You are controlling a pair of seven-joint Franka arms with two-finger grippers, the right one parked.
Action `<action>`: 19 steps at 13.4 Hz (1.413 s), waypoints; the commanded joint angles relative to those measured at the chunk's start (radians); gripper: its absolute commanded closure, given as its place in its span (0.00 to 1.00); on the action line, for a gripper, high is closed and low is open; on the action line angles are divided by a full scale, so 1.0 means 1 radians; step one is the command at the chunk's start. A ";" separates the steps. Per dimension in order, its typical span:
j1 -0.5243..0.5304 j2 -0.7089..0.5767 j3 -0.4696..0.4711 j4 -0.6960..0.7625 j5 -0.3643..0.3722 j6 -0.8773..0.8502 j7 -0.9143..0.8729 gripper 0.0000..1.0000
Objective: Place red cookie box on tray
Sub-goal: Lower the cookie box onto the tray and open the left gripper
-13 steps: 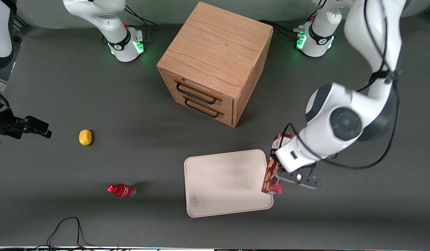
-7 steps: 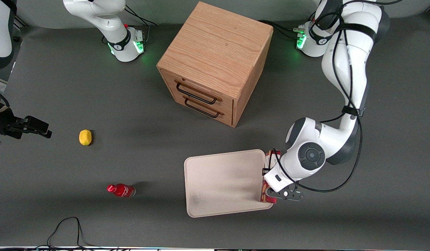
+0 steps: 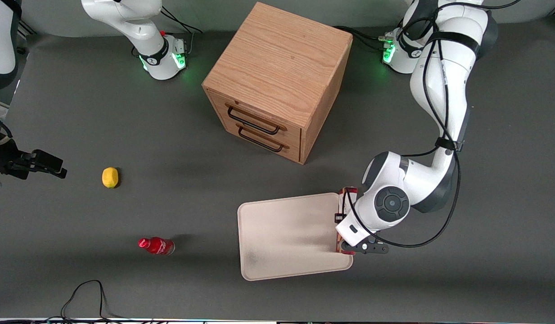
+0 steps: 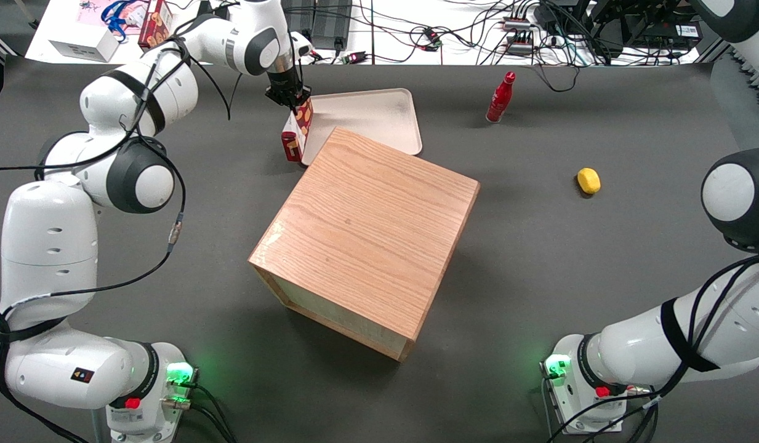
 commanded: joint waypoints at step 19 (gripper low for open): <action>-0.050 -0.005 0.054 -0.012 -0.003 0.125 -0.107 0.00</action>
